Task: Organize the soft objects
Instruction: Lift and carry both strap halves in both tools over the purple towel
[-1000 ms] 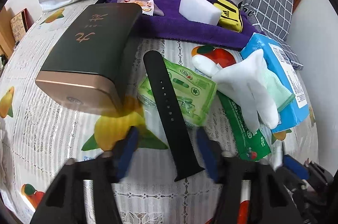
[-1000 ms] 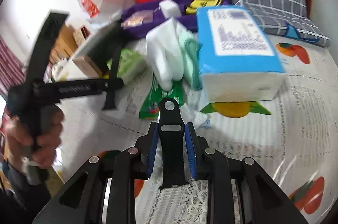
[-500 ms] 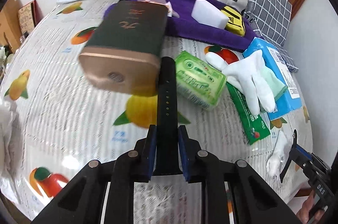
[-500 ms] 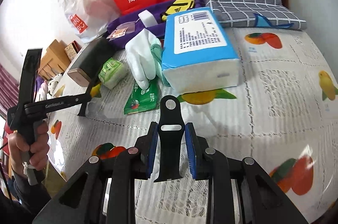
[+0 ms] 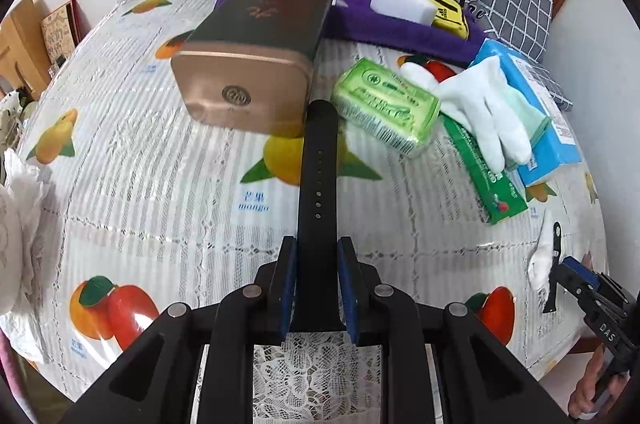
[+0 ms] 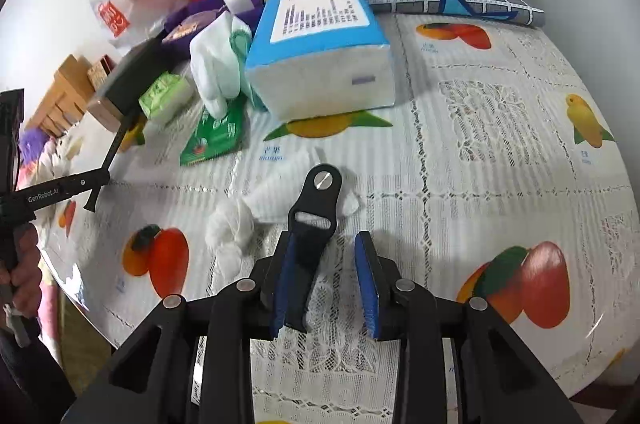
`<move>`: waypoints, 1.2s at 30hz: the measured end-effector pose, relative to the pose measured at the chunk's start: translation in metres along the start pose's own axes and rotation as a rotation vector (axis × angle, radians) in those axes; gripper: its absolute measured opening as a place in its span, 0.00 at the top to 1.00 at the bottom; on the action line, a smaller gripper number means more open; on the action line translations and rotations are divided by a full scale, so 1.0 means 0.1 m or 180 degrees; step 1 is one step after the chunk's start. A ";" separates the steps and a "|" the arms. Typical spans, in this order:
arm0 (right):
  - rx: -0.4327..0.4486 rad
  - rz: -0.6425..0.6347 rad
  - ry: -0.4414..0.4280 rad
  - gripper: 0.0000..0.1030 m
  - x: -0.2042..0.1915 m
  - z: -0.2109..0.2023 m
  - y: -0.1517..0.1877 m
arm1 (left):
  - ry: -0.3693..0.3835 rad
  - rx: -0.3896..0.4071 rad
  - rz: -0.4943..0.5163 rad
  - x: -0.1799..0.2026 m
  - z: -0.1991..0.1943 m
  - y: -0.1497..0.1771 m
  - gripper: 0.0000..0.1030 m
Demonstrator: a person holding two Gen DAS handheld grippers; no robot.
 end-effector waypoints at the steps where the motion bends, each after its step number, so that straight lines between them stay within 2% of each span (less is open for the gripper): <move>1: 0.0002 0.0019 -0.0035 0.64 -0.02 -0.01 0.01 | 0.0007 -0.0008 0.0001 -0.01 0.00 0.01 0.80; 3: 0.0002 0.0037 -0.0118 0.49 -0.06 0.00 0.03 | 0.0006 0.0000 0.0002 -0.02 -0.01 0.01 0.80; 5: 0.0036 0.0011 -0.0068 0.47 -0.13 0.01 0.02 | -0.0002 0.0026 -0.0031 -0.05 -0.01 0.00 0.79; 6: 0.0105 -0.0025 -0.0010 0.47 -0.16 0.02 0.02 | 0.0004 0.0032 -0.0051 -0.06 0.00 -0.02 0.72; 7: 0.0148 -0.0047 0.0048 0.48 -0.19 0.03 0.01 | 0.0014 0.0043 -0.0067 -0.07 0.02 -0.04 0.64; 8: 0.0187 -0.0067 0.0128 0.50 -0.20 0.04 0.01 | 0.0026 0.0080 -0.0078 -0.07 0.02 -0.07 0.61; 9: 0.0223 -0.0088 0.0225 0.58 -0.20 0.05 0.00 | 0.0024 0.0130 -0.0085 -0.08 0.02 -0.10 0.55; 11: 0.0274 -0.0128 0.0453 0.67 -0.19 0.06 -0.01 | -0.0014 0.0171 -0.0094 -0.07 0.05 -0.15 0.53; 12: 0.0285 -0.0138 0.0484 0.69 -0.19 0.05 -0.01 | -0.0042 0.0202 -0.0070 -0.06 0.06 -0.17 0.53; 14: 0.0295 -0.0138 0.0483 0.73 -0.16 0.04 0.00 | -0.0180 0.0220 0.0036 -0.02 0.10 -0.19 0.53; 15: 0.0294 -0.0141 0.0464 0.73 -0.15 0.04 0.01 | -0.0267 0.0235 0.0097 0.00 0.11 -0.20 0.58; 16: 0.0297 -0.0158 0.0457 0.73 -0.14 0.03 0.02 | -0.0364 0.0266 0.0151 0.02 0.11 -0.21 0.71; 18: 0.0304 -0.0169 0.0420 0.78 -0.12 0.02 0.03 | -0.0356 0.0295 0.0229 0.07 0.11 -0.20 0.81; 20: 0.0306 -0.0135 0.0309 0.80 -0.10 -0.02 0.05 | -0.0342 0.0289 0.0242 0.08 0.10 -0.20 0.81; 22: 0.0302 -0.0085 0.0149 0.92 -0.10 -0.03 0.04 | -0.0280 0.0283 0.0207 0.06 0.08 -0.20 0.81; 23: 0.0307 -0.0059 0.0008 0.94 -0.11 -0.06 0.03 | -0.0217 0.0275 0.0184 0.06 0.06 -0.20 0.81; 25: 0.0335 -0.0044 -0.0001 0.96 -0.11 -0.12 0.01 | -0.0158 0.0269 0.0167 0.05 0.04 -0.19 0.81; 28: 0.0283 -0.0073 0.0073 0.96 -0.12 -0.11 0.02 | -0.0166 0.0269 0.0173 0.04 0.00 -0.16 0.81; 31: 0.0217 -0.0070 0.0130 0.91 -0.13 -0.08 0.07 | -0.0162 0.0240 0.0178 0.02 0.01 -0.12 0.81; 33: 0.0173 -0.0047 0.0214 0.75 -0.09 -0.05 0.11 | -0.0163 0.0216 0.0161 0.00 0.02 -0.10 0.81; 36: 0.0175 -0.0032 0.0280 0.68 -0.03 -0.04 0.16 | -0.0147 0.0185 0.0150 -0.03 0.04 -0.06 0.80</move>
Point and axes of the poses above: each gripper's, at about its wrist camera, not at the fingertips, and z roughly the way its jaws point, x to its right, y to its underside, the point moved 8 cm from there along z, roughly the way its jaws point, and after that the axes turned 12 degrees about -x, right-handed, at the moved point
